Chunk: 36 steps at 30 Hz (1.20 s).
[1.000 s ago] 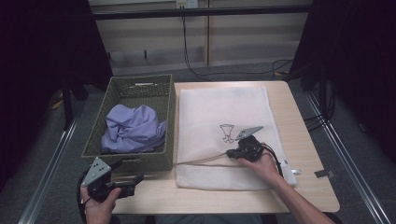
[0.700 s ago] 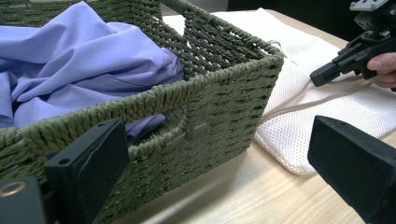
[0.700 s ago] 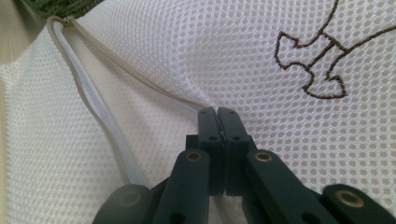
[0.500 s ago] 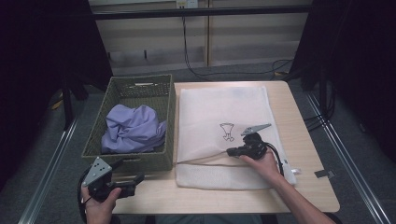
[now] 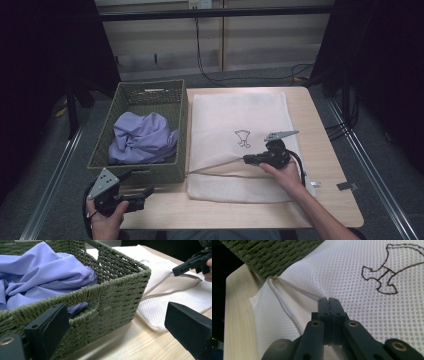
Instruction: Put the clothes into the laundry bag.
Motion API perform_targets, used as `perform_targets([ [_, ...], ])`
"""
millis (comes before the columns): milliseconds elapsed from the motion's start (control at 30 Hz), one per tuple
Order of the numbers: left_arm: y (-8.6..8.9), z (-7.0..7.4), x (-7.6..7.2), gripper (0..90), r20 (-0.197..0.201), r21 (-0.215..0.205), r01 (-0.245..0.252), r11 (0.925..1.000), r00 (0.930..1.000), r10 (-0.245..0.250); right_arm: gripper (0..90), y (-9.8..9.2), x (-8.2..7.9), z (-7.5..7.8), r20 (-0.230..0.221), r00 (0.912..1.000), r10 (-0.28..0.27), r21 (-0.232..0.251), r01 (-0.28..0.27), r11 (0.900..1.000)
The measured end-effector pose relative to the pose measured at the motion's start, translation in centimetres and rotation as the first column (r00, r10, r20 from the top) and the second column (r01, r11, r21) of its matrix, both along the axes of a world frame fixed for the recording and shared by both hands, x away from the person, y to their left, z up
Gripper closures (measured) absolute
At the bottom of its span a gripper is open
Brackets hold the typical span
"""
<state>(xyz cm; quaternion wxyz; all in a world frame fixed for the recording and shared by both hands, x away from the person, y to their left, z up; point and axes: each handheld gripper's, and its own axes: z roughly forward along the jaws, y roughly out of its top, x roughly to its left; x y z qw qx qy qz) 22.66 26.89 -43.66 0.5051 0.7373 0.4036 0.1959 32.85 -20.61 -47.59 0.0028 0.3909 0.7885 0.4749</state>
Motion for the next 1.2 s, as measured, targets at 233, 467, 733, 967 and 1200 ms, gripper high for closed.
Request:
perform_targets([
  [233, -0.1, 0.0, 0.0, 6.0, -0.010, -0.002, -0.006, 1.0000, 0.9999, 0.006, 89.7, -0.4, -0.1, 0.6, 0.016, 0.9998, -0.015, 0.044, 0.014, 0.999],
  [467, 0.0, 0.0, 0.0, 5.9, -0.007, -0.006, -0.013, 0.9999, 0.9999, 0.013, 89.7, -0.7, -0.2, 1.1, 0.037, 0.9990, -0.023, 0.062, 0.020, 0.998],
  [733, 0.1, 0.1, 0.0, 6.9, -0.006, -0.011, -0.019, 0.9998, 0.9998, 0.019, 89.6, -0.8, -0.1, 1.9, 0.061, 0.9975, -0.038, 0.083, 0.032, 0.996],
  [967, 0.2, 0.2, -0.1, 6.8, 0.006, -0.026, -0.014, 0.9996, 0.9999, 0.014, 89.6, -1.2, -0.1, 2.8, 0.083, 0.9952, -0.052, 0.117, 0.042, 0.992],
  [1200, 0.2, 0.3, -0.1, 6.7, 0.010, -0.034, -0.010, 0.9994, 0.9999, 0.010, 89.7, -1.3, -0.1, 3.5, 0.094, 0.9938, -0.059, 0.119, 0.047, 0.992],
])
